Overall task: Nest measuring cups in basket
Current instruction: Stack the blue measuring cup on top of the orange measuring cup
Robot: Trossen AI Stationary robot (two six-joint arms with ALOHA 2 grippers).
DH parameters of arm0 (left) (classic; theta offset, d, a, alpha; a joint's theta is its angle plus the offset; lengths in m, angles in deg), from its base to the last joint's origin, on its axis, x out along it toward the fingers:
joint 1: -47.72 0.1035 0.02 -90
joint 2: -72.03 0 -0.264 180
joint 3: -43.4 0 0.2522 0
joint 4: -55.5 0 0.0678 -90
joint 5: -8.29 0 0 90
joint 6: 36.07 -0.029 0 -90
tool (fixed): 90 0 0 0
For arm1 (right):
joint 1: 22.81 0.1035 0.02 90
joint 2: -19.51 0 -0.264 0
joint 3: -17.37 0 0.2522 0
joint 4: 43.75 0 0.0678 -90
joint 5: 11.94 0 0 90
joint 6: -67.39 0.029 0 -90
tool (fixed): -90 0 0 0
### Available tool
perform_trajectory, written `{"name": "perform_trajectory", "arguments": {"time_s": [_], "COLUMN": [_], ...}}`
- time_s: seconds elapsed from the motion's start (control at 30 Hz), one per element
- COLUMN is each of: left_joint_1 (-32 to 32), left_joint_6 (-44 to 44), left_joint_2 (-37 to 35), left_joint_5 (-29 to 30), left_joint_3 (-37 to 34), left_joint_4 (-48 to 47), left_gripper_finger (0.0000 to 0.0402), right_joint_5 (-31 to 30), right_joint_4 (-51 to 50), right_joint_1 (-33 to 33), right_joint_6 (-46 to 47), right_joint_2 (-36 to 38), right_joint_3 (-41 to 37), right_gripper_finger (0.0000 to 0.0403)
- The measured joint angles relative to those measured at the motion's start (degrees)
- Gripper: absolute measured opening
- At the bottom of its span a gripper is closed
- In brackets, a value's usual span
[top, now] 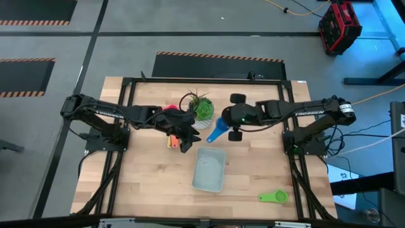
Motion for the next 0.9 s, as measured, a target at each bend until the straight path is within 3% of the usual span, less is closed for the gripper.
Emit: {"name": "perform_trajectory", "arguments": {"time_s": [0.9], "left_joint_1": [-0.7], "left_joint_6": [2.5], "left_joint_2": [0.0], "left_joint_5": [1.2], "left_joint_3": [0.0], "left_joint_4": [1.7], "left_gripper_finger": [0.0141], "right_joint_5": [0.1], "right_joint_4": [10.5], "right_joint_1": [0.7], "right_joint_6": [-0.2], "right_joint_2": [-2.2], "right_joint_3": [0.0], "right_gripper_finger": [0.0037]}}
